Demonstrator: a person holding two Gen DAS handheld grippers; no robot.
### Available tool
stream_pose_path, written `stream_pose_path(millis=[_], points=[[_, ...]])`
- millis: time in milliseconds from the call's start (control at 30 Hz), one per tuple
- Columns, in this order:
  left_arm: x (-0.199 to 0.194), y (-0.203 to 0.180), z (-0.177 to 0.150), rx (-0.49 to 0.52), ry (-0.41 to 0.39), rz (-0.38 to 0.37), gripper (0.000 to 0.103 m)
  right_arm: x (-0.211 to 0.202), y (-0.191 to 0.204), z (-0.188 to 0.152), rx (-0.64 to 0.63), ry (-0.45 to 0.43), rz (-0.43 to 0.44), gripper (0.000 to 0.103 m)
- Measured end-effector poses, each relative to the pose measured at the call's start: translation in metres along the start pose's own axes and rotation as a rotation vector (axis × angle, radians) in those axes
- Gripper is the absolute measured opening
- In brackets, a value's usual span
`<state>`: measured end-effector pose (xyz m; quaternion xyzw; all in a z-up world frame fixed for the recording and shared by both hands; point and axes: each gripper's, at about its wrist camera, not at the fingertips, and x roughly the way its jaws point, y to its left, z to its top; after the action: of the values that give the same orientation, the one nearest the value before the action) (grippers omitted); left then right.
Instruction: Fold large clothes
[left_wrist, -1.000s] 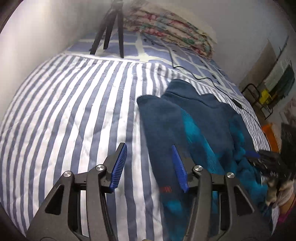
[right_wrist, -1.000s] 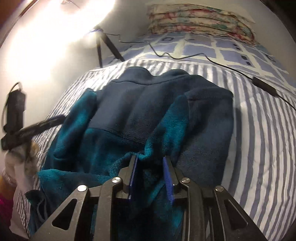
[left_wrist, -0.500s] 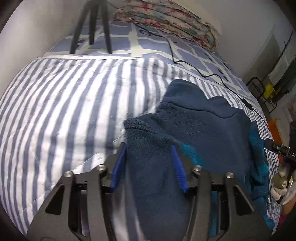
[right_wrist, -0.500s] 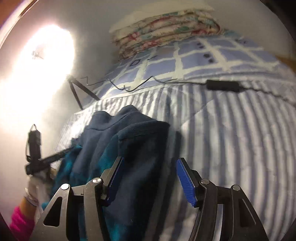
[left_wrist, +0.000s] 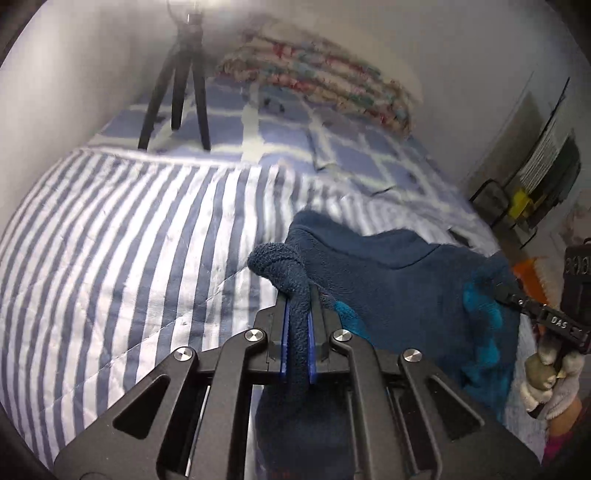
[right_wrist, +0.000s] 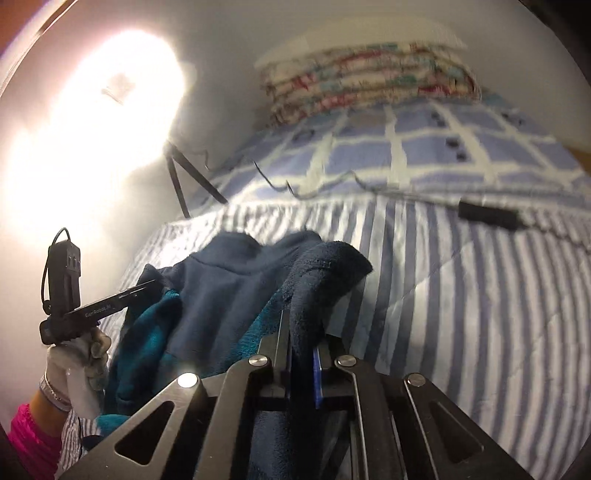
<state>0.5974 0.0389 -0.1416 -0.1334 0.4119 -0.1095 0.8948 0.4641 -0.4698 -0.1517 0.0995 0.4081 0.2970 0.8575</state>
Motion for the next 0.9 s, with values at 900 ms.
stream_pose_path(millis=[900], points=[[-0.234, -0.054, -0.184, 0.147, -0.028, -0.019, 0.005, -0.198, 0.109, -0.174, -0.102, 0.051, 0.061, 0.005]])
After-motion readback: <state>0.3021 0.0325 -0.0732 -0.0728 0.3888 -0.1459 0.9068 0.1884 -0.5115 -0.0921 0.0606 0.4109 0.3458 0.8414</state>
